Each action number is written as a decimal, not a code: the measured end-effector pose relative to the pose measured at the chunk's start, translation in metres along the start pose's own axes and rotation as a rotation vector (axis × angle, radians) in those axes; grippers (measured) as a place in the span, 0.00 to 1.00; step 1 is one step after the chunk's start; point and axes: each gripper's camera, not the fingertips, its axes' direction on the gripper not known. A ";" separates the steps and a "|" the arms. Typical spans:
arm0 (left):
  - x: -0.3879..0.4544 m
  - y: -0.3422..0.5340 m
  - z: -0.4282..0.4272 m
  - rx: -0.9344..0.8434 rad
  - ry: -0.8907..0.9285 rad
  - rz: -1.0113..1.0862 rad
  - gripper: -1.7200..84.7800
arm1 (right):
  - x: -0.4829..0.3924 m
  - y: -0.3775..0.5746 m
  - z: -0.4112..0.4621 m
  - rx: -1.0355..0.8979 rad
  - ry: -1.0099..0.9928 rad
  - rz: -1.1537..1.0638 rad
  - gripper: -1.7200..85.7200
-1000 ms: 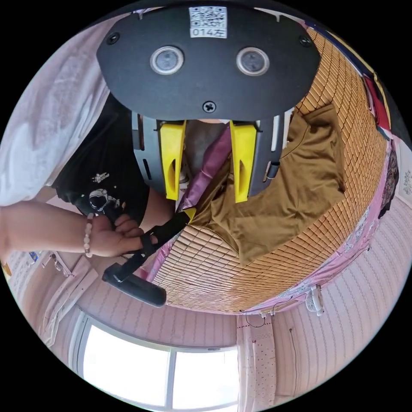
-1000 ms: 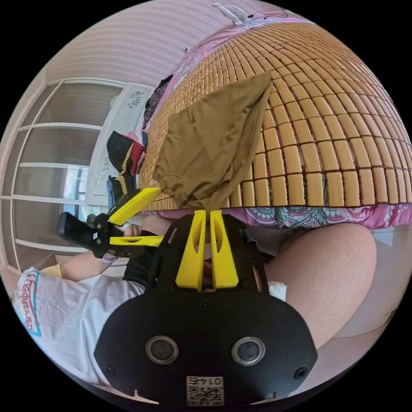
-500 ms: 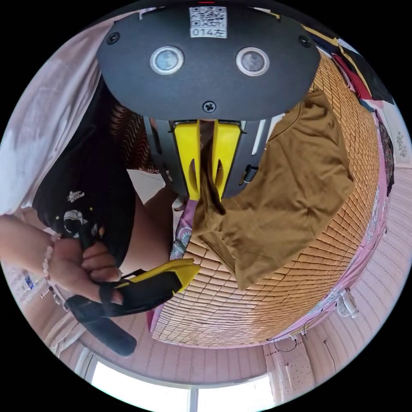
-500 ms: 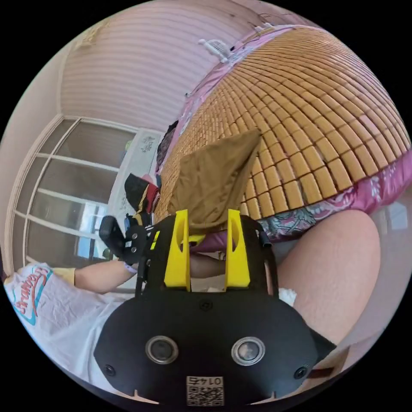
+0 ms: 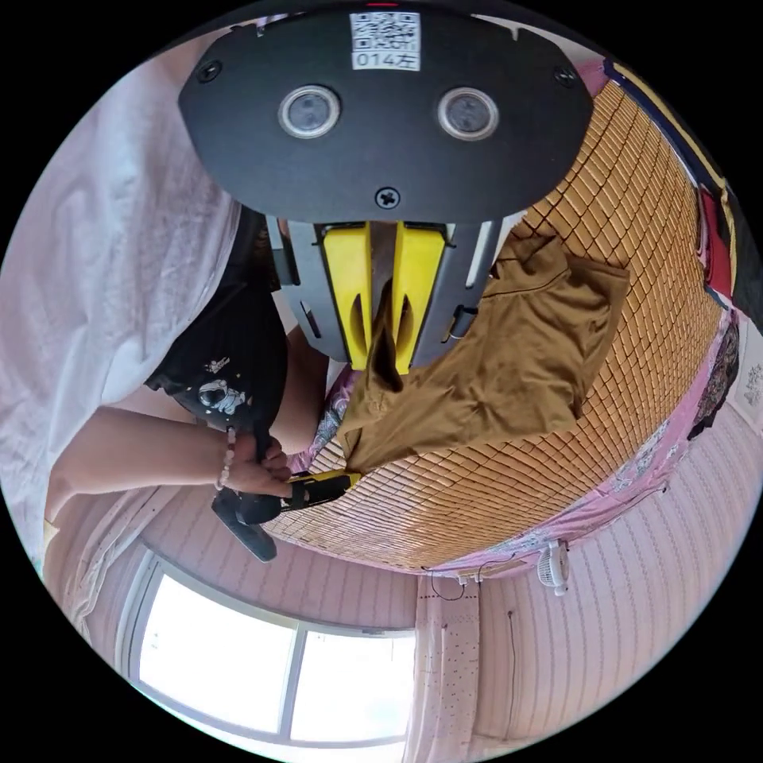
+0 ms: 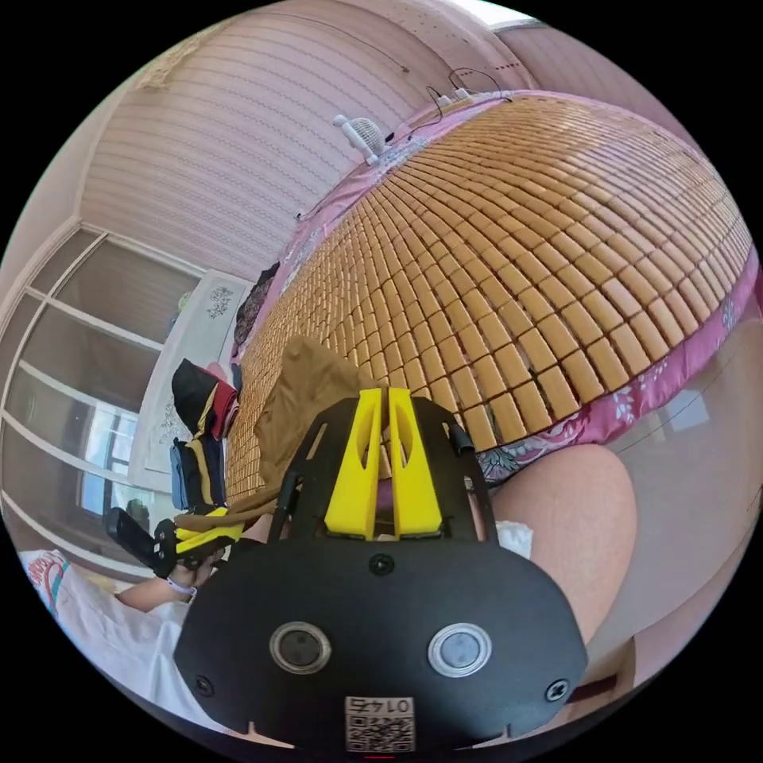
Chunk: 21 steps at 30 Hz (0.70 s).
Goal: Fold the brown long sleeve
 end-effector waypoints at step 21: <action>-0.249 0.192 0.058 0.068 -0.209 -0.975 0.15 | -0.262 -0.127 0.341 -0.357 0.306 -0.594 0.16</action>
